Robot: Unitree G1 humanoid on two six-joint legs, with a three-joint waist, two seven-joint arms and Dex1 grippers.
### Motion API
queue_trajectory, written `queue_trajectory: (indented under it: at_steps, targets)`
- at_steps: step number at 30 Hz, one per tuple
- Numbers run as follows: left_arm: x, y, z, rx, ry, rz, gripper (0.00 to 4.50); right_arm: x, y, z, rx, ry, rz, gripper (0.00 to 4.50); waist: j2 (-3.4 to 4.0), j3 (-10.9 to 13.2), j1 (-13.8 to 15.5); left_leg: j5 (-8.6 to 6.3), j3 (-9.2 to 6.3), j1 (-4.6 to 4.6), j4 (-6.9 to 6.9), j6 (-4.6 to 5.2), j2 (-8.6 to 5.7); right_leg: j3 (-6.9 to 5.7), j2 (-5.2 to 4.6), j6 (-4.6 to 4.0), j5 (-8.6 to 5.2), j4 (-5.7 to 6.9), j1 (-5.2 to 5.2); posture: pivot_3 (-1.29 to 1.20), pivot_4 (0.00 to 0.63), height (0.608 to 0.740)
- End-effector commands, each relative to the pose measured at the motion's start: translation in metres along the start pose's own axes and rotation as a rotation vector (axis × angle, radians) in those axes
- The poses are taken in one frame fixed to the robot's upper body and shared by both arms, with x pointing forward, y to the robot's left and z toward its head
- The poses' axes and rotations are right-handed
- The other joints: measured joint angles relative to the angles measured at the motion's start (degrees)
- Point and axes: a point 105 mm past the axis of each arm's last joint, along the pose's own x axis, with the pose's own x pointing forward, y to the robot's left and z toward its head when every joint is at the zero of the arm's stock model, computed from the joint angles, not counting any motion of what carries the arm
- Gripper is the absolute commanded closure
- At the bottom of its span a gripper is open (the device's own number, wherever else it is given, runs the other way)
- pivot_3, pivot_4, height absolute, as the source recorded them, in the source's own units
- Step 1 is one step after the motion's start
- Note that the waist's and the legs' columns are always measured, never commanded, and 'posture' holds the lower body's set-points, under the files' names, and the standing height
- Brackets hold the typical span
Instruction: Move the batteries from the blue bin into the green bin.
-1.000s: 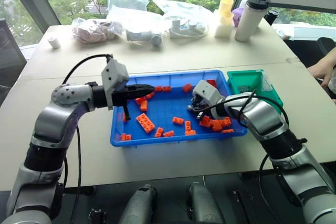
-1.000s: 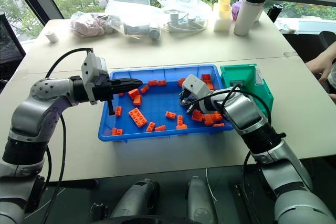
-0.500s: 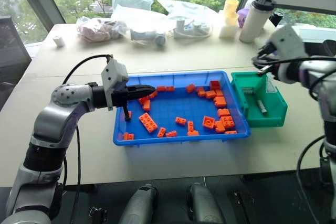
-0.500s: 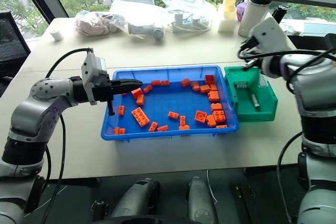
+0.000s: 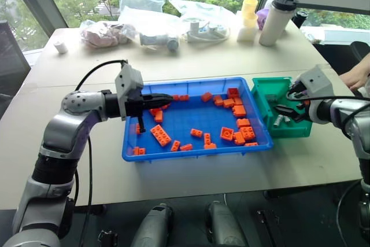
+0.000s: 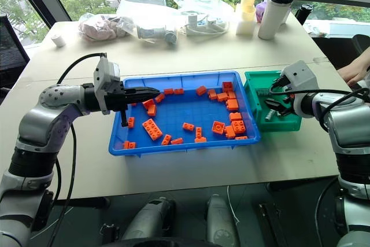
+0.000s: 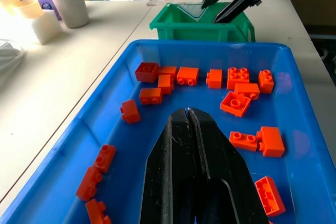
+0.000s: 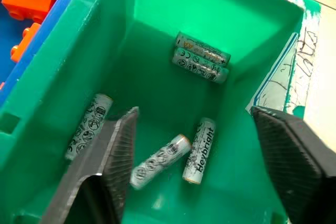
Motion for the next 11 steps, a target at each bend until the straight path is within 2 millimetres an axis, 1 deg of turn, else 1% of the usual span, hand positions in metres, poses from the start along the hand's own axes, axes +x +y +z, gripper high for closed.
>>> queue_trajectory:
  at_steps: [1, 2, 3, 5, 7, 8, 11]
  targets:
    - [-0.001, 0.001, 0.009, 0.042, -0.011, -0.006, 4.5, -0.019, -0.001, 0.033, -0.074, -0.123, 0.004, 0.1, 0.0, 0.0, 0.0, 0.0, 0.0, 0.0, 0.0, 0.0, 0.0, 0.0, 0.0, 0.0, 0.0, -0.01, 0.0, 0.0, 0.15, 0.74]
    - [-0.003, 0.0, 0.009, 0.042, -0.008, -0.009, 4.5, -0.025, 0.01, 0.044, -0.119, -0.17, 0.065, 0.1, 0.0, 0.0, -0.1, 0.0, 0.0, 0.0, 0.0, 0.0, 0.0, 0.0, 0.0, 0.0, 0.0, -0.01, 0.0, 0.0, 0.15, 0.74]
    - [-0.004, 0.0, 0.01, 0.042, -0.007, -0.01, 4.5, -0.029, 0.018, 0.051, -0.151, -0.2, 0.109, 0.1, 0.01, 0.0, -0.1, 0.0, 0.01, 0.0, -0.01, 0.0, 0.0, 0.0, 0.0, 0.0, 0.0, -0.01, 0.0, 0.0, 0.15, 0.74]
    - [-0.007, 0.001, 0.011, 0.043, -0.002, -0.013, 4.5, -0.042, 0.041, 0.062, -0.234, -0.258, 0.234, 0.1, 0.01, 0.0, -0.2, 0.0, 0.0, 0.0, -0.02, 0.0, 0.01, -0.01, 0.01, 0.0, 0.0, -0.01, -0.02, 0.0, 0.15, 0.74]
    - [-0.011, 0.001, 0.011, 0.048, 0.008, -0.018, 4.5, -0.055, 0.062, 0.068, -0.309, -0.289, 0.346, 0.1, 0.01, 0.0, -0.2, -0.01, 0.0, 0.0, -0.03, 0.01, 0.04, -0.01, 0.04, 0.0, 0.0, -0.01, -0.02, 0.0, 0.15, 0.74]
    - [-0.013, 0.001, 0.012, 0.049, 0.01, -0.02, 4.5, -0.059, 0.069, 0.069, -0.328, -0.296, 0.384, 0.1, 0.01, 0.0, -0.2, -0.01, -0.01, 0.0, -0.04, 0.02, 0.05, -0.02, 0.05, 0.01, 0.0, -0.03, -0.01, 0.0, 0.15, 0.74]
    - [-0.017, 0.0, 0.012, 0.047, 0.017, -0.027, 4.5, -0.066, 0.081, 0.071, -0.35, -0.302, 0.445, 0.1, 0.0, 0.0, -0.1, -0.02, -0.03, 0.01, 0.01, 0.03, 0.04, -0.04, 0.04, 0.01, 0.0, -0.05, 0.04, 0.0, 0.15, 0.74]
